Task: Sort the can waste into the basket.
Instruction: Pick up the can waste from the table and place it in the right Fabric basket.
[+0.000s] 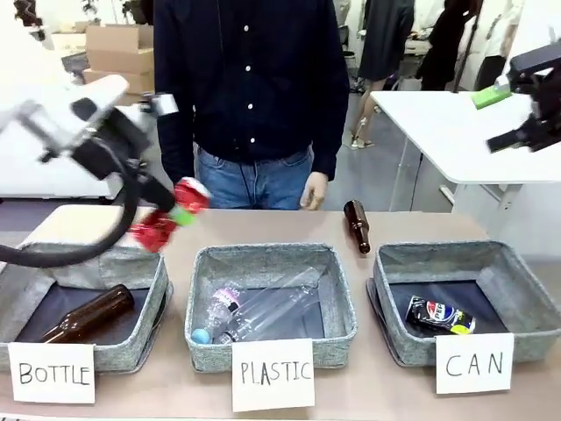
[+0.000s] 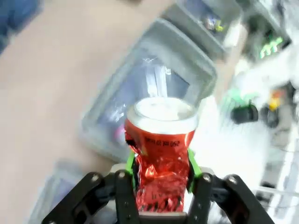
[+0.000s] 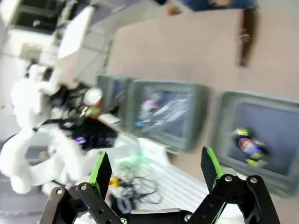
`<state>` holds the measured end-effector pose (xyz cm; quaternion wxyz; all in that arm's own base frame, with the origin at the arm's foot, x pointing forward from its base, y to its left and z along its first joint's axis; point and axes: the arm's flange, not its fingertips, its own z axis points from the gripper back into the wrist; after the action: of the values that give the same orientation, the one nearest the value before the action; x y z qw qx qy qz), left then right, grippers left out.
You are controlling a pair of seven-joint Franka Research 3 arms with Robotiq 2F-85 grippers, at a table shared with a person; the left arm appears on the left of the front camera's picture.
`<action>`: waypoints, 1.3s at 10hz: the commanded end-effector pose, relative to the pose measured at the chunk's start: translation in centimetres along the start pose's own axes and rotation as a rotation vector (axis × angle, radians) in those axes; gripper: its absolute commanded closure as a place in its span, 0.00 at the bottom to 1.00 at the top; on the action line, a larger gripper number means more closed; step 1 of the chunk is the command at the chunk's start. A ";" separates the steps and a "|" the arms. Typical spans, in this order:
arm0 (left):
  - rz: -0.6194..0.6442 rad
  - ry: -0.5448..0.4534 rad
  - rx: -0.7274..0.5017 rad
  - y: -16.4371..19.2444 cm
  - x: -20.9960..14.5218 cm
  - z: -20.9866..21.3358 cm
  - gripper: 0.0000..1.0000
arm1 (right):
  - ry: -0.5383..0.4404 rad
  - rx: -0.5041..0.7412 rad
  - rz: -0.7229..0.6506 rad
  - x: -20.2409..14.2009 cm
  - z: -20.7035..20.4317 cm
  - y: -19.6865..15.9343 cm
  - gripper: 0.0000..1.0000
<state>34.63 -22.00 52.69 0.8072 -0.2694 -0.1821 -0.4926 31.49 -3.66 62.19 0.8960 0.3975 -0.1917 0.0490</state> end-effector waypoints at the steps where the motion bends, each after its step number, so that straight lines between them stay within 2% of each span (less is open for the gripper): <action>1: -0.115 -0.039 -0.123 -4.8 7.5 -5.7 0.57 | -0.110 -0.292 0.012 -4.9 9.3 -6.2 0.00; 2: -0.124 0.006 -0.090 -7.4 11.1 -9.9 0.57 | -0.170 -0.366 -0.113 -8.3 13.2 -8.7 0.00; 3: -0.173 0.045 -0.090 -9.6 14.3 -14.1 0.57 | -0.180 -0.384 -0.192 -11.9 15.3 -10.1 0.00; 5: -0.242 -0.003 -0.039 -12.5 19.4 -22.2 0.57 | -0.026 -0.321 -0.237 -17.3 14.2 -11.6 0.00; 6: -0.270 0.007 0.012 -12.9 21.0 -25.9 0.57 | -0.078 -0.239 -0.234 -18.7 12.7 -12.1 0.00; 7: -0.184 0.059 0.025 -11.9 22.3 -27.7 0.57 | -0.113 -0.378 -0.225 -16.7 16.8 -12.4 0.00; 8: -0.259 -0.015 -0.074 -13.1 17.8 -23.9 0.57 | -0.113 -0.378 -0.225 -16.7 16.8 -12.4 0.00; 10: -0.259 -0.015 -0.074 -13.1 17.8 -23.9 0.57 | -0.113 -0.378 -0.225 -16.7 16.8 -12.4 0.00; 11: -0.250 -0.005 -0.042 -12.0 19.2 -27.1 0.57 | -0.113 -0.378 -0.225 -16.7 16.8 -12.4 0.00; 12: -0.284 -0.115 -0.090 -12.4 19.7 -27.9 0.57 | -0.113 -0.378 -0.225 -16.7 16.8 -12.4 0.00; 13: -0.344 -0.184 -0.111 -13.3 20.7 -29.0 0.57 | -0.113 -0.378 -0.225 -16.7 16.8 -12.4 0.00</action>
<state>32.75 -57.76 45.46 0.7128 -0.2851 -0.2388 -0.5946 13.90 -23.13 57.40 0.9405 0.2507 -0.2066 -0.1000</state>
